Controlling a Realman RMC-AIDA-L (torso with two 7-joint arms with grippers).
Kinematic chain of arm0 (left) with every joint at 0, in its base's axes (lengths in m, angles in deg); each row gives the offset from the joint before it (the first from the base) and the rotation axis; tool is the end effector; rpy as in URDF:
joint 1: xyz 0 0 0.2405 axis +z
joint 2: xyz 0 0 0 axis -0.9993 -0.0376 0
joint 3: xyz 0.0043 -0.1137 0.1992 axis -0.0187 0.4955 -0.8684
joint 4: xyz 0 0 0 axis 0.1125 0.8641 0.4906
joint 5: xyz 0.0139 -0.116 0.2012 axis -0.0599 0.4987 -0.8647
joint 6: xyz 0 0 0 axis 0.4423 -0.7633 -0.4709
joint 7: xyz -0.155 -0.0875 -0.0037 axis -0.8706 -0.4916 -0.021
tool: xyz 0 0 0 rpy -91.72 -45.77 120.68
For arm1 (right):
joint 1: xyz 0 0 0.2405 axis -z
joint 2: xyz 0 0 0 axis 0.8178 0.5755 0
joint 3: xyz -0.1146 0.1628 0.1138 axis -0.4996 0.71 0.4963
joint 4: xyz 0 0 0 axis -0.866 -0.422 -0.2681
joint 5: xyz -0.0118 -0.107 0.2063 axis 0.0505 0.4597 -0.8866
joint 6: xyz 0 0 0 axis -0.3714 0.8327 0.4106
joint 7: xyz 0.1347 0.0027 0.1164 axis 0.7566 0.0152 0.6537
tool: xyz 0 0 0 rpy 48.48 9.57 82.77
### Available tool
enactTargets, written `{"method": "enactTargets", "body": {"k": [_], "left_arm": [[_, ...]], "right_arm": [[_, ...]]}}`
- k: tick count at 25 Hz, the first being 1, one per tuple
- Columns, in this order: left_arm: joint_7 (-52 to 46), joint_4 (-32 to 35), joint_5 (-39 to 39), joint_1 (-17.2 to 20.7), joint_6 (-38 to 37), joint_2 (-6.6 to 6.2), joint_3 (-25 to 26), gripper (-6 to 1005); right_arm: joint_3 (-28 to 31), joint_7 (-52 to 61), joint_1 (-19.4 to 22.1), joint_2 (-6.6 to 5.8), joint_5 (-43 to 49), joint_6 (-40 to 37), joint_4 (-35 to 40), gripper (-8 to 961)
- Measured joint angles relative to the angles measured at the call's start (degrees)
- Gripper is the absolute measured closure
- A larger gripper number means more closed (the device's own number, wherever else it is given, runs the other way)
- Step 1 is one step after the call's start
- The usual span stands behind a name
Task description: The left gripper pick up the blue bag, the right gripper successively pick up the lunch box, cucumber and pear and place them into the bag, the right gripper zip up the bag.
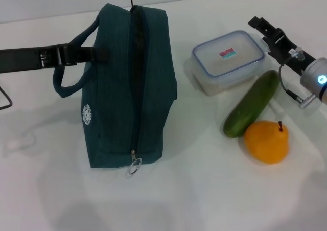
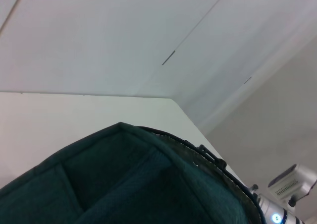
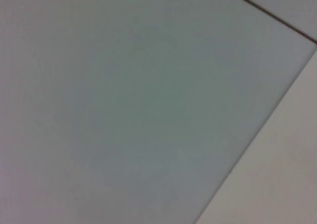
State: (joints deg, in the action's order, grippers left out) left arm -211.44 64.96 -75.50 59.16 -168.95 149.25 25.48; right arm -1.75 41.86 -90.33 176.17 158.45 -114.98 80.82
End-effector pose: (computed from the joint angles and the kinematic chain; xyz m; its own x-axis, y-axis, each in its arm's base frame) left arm -0.1469 0.3732 0.0300 0.4876 0.7445 0.4561 0.7988 -0.5912 0.1110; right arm 0.3163 0.4052 -0.0243 -0.2444 -0.3499 -0.9043 -0.9622 -0.0283 0.2710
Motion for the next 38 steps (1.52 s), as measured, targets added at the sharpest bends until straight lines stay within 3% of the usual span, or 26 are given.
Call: {"method": "enactTargets", "body": {"k": [12,25,31,38], "left_arm": [[0.6,-0.1,0.0,-0.1,0.0,0.0,0.0,929],[1.2,-0.2,0.0,0.0,0.1,0.0,0.0,929],[1.2,-0.2,0.0,0.0,0.1,0.08,-0.2,929],[1.3,-0.2,0.0,-0.2,0.3,0.09,-0.2,929]], "right_arm": [[-1.2,0.1,-1.0,0.2,0.4,1.4,-1.6,132],[-1.7,0.1,-0.8,0.27,0.4,-1.0,-2.4,291],[-1.7,0.1,-0.3,0.27,0.4,-1.7,-2.5,430],[-2.5,0.1,-0.1,0.26,0.4,-2.3,-2.6,499]]}}
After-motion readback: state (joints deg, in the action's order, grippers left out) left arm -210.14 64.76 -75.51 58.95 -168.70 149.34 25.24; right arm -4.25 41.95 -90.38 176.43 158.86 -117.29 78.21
